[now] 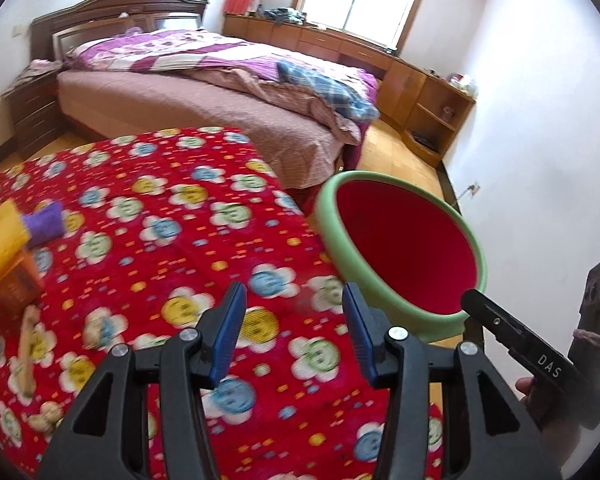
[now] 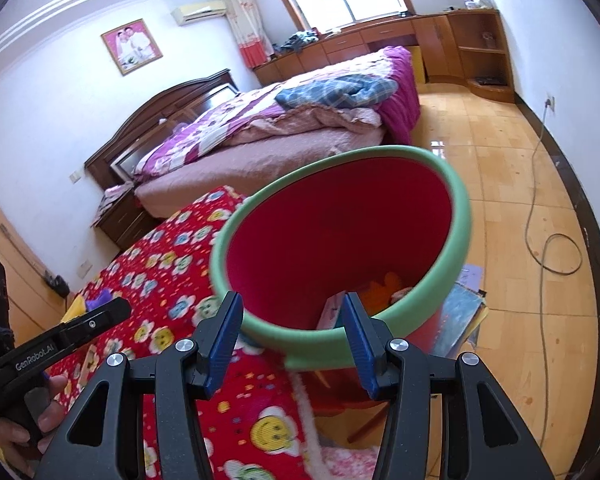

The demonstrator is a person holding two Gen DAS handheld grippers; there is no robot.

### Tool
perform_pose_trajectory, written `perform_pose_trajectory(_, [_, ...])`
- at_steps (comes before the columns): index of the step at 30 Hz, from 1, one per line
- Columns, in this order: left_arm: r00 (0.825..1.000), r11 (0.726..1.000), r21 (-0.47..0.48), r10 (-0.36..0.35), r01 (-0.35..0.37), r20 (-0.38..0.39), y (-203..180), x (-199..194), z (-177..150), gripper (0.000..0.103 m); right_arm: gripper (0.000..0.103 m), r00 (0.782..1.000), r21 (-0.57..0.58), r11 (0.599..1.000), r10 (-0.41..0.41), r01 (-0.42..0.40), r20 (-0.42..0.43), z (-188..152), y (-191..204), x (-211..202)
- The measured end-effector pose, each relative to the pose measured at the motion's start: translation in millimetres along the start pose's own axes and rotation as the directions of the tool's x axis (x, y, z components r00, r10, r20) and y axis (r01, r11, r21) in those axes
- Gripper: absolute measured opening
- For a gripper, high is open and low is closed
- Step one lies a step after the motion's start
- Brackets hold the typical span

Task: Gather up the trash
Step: 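Move both open tools back over the trash on the bedspread, then grasp the thin wooden stick with the left tool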

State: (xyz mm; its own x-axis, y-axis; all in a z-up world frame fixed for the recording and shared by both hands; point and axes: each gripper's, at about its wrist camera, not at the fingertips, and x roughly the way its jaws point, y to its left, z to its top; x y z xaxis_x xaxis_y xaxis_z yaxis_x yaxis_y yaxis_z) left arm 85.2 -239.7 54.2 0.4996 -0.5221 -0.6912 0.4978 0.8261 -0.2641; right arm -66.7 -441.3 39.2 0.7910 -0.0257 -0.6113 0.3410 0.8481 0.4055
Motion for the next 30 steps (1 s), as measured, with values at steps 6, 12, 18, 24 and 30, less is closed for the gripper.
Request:
perform_pose_trajectory(6, [0.998, 0.997, -0.055, 0.054, -0.053, 0.011, 31, -21, -9, 0.050, 0.053, 0.999, -0.030, 0.999, 0.037, -0.038, -0.030, -9, 27, 5])
perform_pose_trajectory(12, [0.995, 0.989, -0.104, 0.104, -0.102, 0.010, 61, -39, -19, 0.050, 0.053, 0.996, -0.062, 0.996, 0.065, -0.069, -0.059, -19, 51, 8])
perform_pose_trajectory(18, [0.986, 0.975, -0.150, 0.166, -0.164, 0.001, 92, -51, -29, 0.050, 0.053, 0.991, -0.087, 0.991, 0.091, -0.099, -0.095, -30, 74, 15])
perform_pose_trajectory(24, [0.971, 0.951, -0.201, 0.238, -0.237, -0.016, 124, -56, -40, 0.050, 0.053, 0.985, -0.116, 0.985, 0.109, -0.124, -0.133, -42, 93, 24])
perform_pose_trajectory(30, [0.958, 0.927, -0.245, 0.284, -0.285, -0.038, 153, -57, -50, 0.050, 0.053, 0.981, -0.132, 0.983, 0.109, -0.131, -0.160, -49, 104, 32])
